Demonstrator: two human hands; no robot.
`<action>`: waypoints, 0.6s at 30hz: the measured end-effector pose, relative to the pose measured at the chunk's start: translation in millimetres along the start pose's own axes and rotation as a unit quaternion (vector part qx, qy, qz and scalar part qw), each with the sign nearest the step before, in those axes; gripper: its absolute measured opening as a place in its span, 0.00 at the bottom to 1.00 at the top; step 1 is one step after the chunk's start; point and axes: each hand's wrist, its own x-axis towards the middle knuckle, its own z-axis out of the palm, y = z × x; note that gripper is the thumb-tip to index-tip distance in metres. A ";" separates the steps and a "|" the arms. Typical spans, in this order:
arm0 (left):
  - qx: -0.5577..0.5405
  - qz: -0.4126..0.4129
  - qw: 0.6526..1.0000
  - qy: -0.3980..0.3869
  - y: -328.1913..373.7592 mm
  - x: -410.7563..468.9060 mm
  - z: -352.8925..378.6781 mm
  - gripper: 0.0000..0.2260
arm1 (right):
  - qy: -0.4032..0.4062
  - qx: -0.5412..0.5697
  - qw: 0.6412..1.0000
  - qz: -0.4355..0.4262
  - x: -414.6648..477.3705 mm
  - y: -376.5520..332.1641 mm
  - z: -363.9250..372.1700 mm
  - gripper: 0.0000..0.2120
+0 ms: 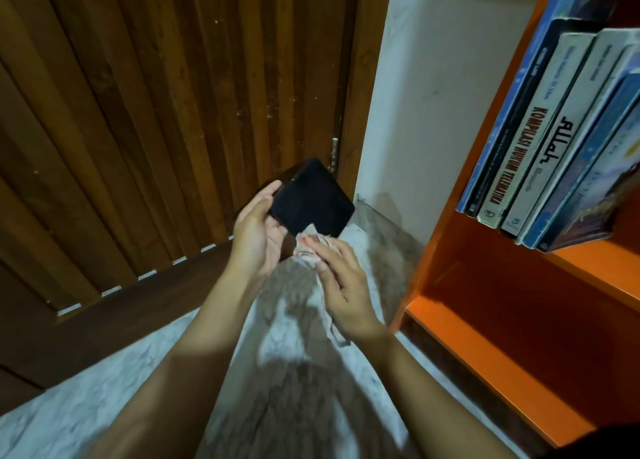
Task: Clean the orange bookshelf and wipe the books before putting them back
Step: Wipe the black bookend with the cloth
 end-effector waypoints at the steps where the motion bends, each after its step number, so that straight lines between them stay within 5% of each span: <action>1: 0.010 0.002 1.000 0.006 1.6 2.5 -4.6 0.15 | -0.009 0.012 1.000 0.001 -2.1 1.3 -3.9 0.16; 9: 0.069 -0.027 0.997 -0.035 0.0 -2.2 -22.9 0.15 | 0.116 0.006 0.990 0.075 52.8 -1.8 -24.4 0.16; 14: 0.012 -0.020 0.999 -0.034 2.3 1.7 -18.7 0.15 | -0.009 -0.034 0.997 0.070 28.5 1.0 -13.5 0.16; 18: 0.085 0.005 0.996 -0.022 8.1 4.6 -26.4 0.14 | -0.135 -0.018 0.990 0.027 5.0 8.9 -15.0 0.16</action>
